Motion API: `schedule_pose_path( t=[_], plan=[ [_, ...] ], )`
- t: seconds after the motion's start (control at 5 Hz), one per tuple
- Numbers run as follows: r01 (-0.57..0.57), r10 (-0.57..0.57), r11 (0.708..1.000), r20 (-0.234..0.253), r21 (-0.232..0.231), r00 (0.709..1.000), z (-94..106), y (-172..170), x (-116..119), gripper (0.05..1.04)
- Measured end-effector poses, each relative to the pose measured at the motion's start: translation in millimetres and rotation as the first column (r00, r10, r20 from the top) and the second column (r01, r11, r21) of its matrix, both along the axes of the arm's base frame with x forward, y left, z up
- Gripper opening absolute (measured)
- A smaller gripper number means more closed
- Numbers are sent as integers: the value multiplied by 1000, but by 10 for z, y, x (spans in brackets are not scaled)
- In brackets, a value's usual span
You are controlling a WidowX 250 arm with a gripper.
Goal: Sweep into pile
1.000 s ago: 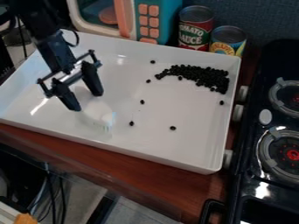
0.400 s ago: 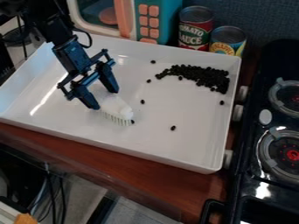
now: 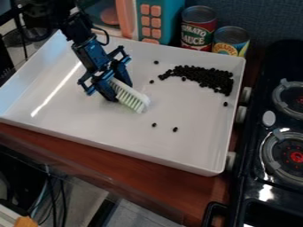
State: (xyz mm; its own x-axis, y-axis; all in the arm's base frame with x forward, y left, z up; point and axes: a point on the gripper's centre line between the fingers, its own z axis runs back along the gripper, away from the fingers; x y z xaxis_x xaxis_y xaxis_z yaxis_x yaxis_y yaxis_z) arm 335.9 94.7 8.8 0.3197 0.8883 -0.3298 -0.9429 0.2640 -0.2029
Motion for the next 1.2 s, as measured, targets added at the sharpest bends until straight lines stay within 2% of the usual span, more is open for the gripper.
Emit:
schedule_pose_path(
  t=[0.2, 0.4, 0.6, 1.0, 1.2],
  plan=[
    [43, -43, 999, -23, 21, 999, 21, -83, 190, 503],
    [63, -62, 998, -26, 28, 998, 47, -148, 242, 503],
    [136, -137, 990, -15, -29, 990, 82, -230, 203, 503],
    [240, -238, 969, 37, -59, 970, 191, -312, 256, 503],
    [274, -268, 961, 107, -46, 957, 413, -282, 261, 503]
  ],
)
